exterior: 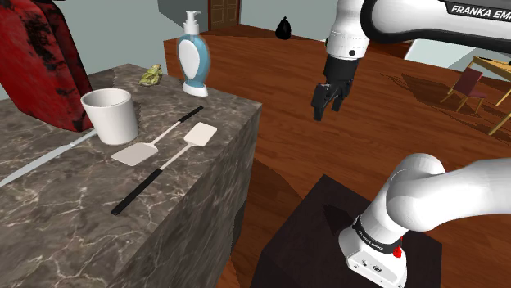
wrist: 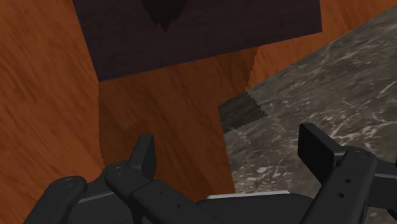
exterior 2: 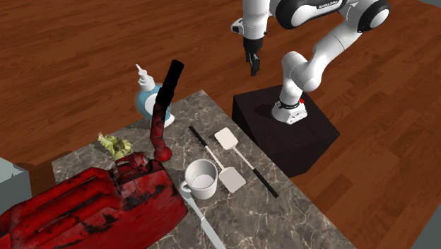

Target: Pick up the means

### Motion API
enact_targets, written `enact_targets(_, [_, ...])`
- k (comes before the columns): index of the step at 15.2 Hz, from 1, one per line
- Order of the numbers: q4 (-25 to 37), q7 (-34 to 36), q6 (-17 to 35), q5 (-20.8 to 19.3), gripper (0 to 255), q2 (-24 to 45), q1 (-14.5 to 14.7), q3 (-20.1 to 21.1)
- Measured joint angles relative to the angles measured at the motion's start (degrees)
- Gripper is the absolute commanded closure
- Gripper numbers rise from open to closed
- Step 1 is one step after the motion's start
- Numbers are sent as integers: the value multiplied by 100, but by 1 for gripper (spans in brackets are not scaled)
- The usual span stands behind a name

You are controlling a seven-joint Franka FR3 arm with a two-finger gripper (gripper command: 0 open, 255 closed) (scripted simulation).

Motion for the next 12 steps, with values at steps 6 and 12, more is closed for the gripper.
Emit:
enact_targets(6, [129, 1127, 165, 475, 0, 204, -37, 644])
enact_targets(12, [579, 2834, 507, 1012, 0, 801, -185, 1597])
